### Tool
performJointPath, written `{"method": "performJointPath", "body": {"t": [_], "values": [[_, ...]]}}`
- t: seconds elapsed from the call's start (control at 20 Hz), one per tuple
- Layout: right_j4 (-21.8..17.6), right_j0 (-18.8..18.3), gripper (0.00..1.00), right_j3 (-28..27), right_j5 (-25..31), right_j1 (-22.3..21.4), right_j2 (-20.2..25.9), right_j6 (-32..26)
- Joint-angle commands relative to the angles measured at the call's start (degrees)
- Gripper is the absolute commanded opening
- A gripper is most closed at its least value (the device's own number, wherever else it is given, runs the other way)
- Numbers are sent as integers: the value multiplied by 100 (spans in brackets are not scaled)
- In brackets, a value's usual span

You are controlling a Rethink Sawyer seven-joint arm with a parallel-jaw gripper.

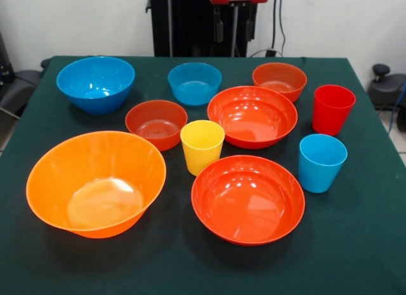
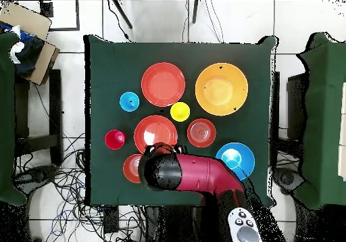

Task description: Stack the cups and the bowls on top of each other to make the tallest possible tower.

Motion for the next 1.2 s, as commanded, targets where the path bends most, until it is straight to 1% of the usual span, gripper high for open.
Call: {"method": "performJointPath", "body": {"t": [0.05,0.15,0.3,0.55,0.6,0.75,0.9,1.0,1.05,1.1,1.2], "values": [[-63,-87,100,76,424,-87,464,176],[-83,-132,100,40,389,-25,503,138],[-108,-140,100,11,404,-68,490,126],[-102,-148,100,-90,554,-92,508,71],[-79,-156,100,-96,638,-92,518,54],[122,-371,100,-38,794,-8,771,-64],[73,-290,100,-86,848,7,648,104],[-27,-289,100,-114,865,-16,677,39],[-23,-335,100,-37,725,-60,742,27],[-45,-394,100,56,450,-86,857,9],[-122,-308,100,154,296,-158,716,194]]}}
